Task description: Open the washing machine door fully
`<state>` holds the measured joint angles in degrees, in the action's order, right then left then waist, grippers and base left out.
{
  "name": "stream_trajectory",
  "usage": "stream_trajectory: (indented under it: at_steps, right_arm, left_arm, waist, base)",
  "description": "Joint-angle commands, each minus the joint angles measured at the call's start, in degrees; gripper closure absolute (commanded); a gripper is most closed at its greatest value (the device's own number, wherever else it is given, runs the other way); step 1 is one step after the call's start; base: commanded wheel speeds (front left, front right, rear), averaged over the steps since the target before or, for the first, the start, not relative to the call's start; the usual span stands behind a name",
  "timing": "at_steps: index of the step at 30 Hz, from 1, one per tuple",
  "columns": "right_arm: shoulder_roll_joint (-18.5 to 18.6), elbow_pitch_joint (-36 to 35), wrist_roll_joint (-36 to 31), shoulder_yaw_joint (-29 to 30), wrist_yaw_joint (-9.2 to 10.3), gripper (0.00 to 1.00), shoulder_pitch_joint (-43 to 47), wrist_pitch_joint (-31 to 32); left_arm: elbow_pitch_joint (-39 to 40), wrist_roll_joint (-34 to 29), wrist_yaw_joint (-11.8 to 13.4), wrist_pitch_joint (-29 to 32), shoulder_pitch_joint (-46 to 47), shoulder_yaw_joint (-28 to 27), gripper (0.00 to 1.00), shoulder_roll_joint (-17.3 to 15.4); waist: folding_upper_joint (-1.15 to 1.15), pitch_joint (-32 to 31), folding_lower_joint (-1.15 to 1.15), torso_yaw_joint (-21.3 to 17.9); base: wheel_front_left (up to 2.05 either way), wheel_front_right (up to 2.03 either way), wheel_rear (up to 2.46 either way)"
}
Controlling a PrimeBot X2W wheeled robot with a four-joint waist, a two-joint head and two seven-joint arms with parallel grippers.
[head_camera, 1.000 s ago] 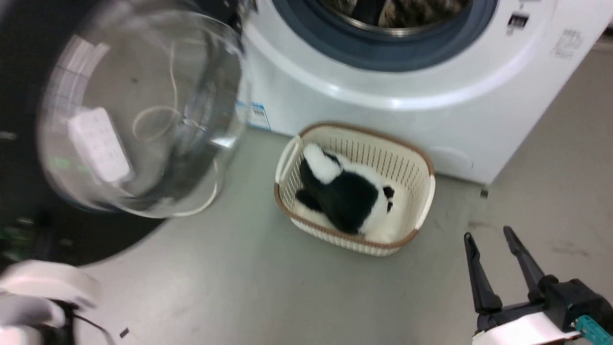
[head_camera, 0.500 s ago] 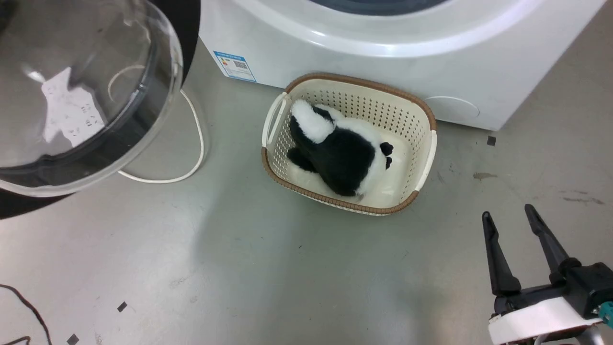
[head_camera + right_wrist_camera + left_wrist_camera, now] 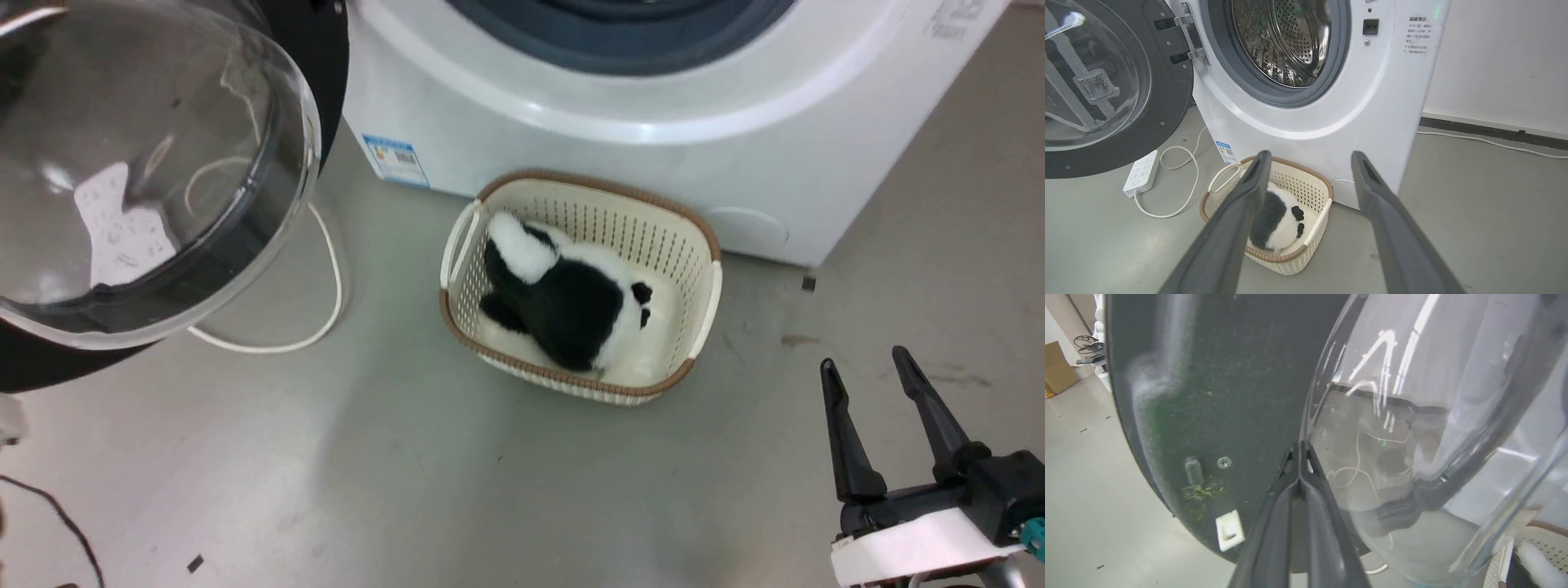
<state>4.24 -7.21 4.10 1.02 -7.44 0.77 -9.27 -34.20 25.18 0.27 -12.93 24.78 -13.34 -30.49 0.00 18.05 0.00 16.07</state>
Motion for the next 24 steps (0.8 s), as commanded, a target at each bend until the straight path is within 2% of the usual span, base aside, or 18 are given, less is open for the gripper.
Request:
stream_trajectory:
  at_steps: [1,7,8,9,10,11,13,14,15,20,24]
  right_arm:
    - [-0.25,0.60,0.48,0.32,-0.05,0.00,-0.41,-0.94]
    - [-0.96,2.27,1.10,1.62,-0.05,0.00,-0.27,-2.63]
    - [-0.96,2.27,1.10,1.62,-0.05,0.00,-0.27,-2.63]
    - [-1.12,2.96,1.38,1.70,-0.05,0.00,-0.21,-3.01]
    - [-1.12,2.96,1.38,1.70,-0.05,0.00,-0.21,-3.01]
    - [-1.22,3.46,1.63,1.82,-0.05,0.00,-0.03,-3.34]
    - [-1.26,3.65,1.77,1.85,-0.05,0.00,0.10,-3.48]
    - [-1.31,4.00,2.16,1.83,-0.05,0.00,0.45,-3.67]
    - [-1.31,4.00,2.16,1.83,-0.05,0.00,0.45,-3.67]
    - [-1.34,4.82,3.66,1.52,-0.05,0.00,1.52,-3.98]
    - [-1.34,5.25,3.94,0.90,-0.05,0.00,2.48,-4.07]
  left_arm:
    - [1.88,-0.92,-0.38,-0.76,-1.38,1.04,1.00,1.34]
    - [12.04,-2.03,0.61,-1.49,-6.64,3.73,1.00,6.85]
    - [12.04,-2.03,0.61,-1.49,-6.64,3.73,1.00,6.85]
    - [16.45,-2.75,1.42,-1.31,-8.95,5.10,1.00,8.70]
    - [16.45,-2.75,1.42,-1.31,-8.95,5.10,1.00,8.70]
    - [20.90,-3.59,2.30,-0.68,-11.63,6.77,1.00,10.52]
    - [22.94,-3.91,2.63,-0.07,-13.13,7.68,1.00,11.39]
    - [26.65,-5.16,3.57,1.09,-16.16,9.48,1.00,12.60]
    - [26.65,-5.16,3.57,1.09,-16.16,9.48,1.00,12.60]
    - [33.08,-6.97,5.40,2.49,-22.41,13.90,1.00,16.53]
    - [34.42,-8.95,6.29,2.07,-25.51,17.11,1.00,18.45]
  waist:
    - [0.00,-3.18,0.00,-0.69]
    - [0.00,-9.09,0.00,-2.90]
    - [0.00,-9.09,0.00,-2.90]
    - [0.00,-10.97,0.00,-4.14]
    - [0.00,-10.97,0.00,-4.14]
    - [0.00,-12.71,0.00,-5.42]
    - [0.00,-13.54,0.00,-6.14]
    - [0.00,-14.95,0.00,-7.48]
    - [0.00,-14.95,0.00,-7.48]
    - [0.00,-17.07,0.00,-10.14]
    - [0.00,-17.59,0.00,-11.66]
  base:
    - [0.00,0.00,0.00]
    - [0.00,0.00,0.00]
    - [0.00,0.00,0.00]
    - [0.00,0.00,0.00]
    - [0.00,0.00,0.00]
    - [0.00,0.00,0.00]
    - [0.00,0.00,0.00]
    - [0.00,0.00,0.00]
    - [0.00,0.00,0.00]
    - [0.00,0.00,0.00]
    - [0.00,0.00,0.00]
